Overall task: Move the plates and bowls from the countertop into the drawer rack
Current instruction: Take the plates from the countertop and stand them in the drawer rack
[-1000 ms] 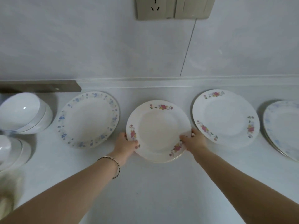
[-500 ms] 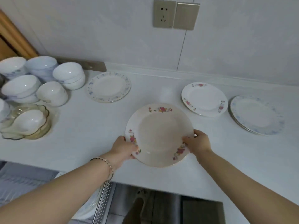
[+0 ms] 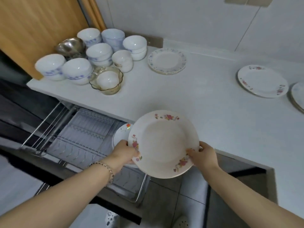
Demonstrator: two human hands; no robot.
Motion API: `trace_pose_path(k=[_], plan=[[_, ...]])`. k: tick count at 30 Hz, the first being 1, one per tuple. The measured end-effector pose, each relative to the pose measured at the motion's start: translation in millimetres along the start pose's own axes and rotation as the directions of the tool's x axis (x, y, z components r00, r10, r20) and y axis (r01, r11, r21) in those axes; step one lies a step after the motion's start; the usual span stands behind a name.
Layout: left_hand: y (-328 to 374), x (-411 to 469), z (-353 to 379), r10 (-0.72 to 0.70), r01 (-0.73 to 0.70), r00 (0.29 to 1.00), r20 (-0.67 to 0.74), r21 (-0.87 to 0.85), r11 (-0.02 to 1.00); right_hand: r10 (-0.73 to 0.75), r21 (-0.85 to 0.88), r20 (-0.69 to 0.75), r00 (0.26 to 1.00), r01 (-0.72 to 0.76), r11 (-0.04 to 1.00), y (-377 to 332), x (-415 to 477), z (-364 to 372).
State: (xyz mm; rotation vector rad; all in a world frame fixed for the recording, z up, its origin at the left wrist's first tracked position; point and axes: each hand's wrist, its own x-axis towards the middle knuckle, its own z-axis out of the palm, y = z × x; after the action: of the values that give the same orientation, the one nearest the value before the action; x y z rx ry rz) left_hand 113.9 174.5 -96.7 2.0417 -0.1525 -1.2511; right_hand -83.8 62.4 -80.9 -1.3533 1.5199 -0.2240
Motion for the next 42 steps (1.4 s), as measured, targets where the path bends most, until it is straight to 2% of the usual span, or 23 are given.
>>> trace_pose_path(k=[6, 10, 17, 22, 27, 31, 38, 42], plan=[[-57.7, 22.5, -100.6, -0.042, 0.044, 0.998, -0.040, 0.056, 0.997, 0.035, -0.015, -0.007, 0.999, -0.035, 0.999, -0.6, -43.9, 114.2], [-70.5, 57.6, -185.4, 0.025, -0.013, 0.997, -0.068, 0.179, 0.984, 0.116, 0.095, -0.012, 0.993, -0.114, 0.989, -15.1, -67.2, 209.4], [-94.8, 116.5, -292.4, -0.035, 0.047, 0.998, -0.046, 0.281, 0.958, 0.279, 0.189, -0.004, 0.960, -0.273, 0.943, -24.1, -75.8, 339.9], [-107.0, 163.8, -316.9, -0.089, 0.098, 0.995, -0.043, 0.329, 0.939, 0.366, 0.220, -0.001, 0.931, -0.356, 0.908, -23.5, -51.9, 397.2], [-111.9, 225.6, -333.3, -0.124, 0.154, 0.986, -0.108, 0.338, 0.928, 0.460, 0.213, 0.044, 0.887, -0.458, 0.863, -23.9, -10.0, 449.9], [-115.5, 289.1, -342.4, -0.116, 0.148, 0.988, -0.098, 0.452, 0.880, 0.503, 0.285, 0.091, 0.859, -0.507, 0.814, -24.6, 28.4, 485.6], [-120.8, 389.8, -331.6, -0.068, 0.104, 0.993, -0.094, 0.462, 0.881, 0.531, 0.287, -0.035, 0.846, -0.501, 0.816, -14.6, 105.6, 541.1], [-126.9, 426.2, -323.3, -0.034, 0.056, 0.998, -0.054, 0.483, 0.874, 0.574, 0.316, -0.101, 0.813, -0.521, 0.793, -3.0, 126.9, 561.4]])
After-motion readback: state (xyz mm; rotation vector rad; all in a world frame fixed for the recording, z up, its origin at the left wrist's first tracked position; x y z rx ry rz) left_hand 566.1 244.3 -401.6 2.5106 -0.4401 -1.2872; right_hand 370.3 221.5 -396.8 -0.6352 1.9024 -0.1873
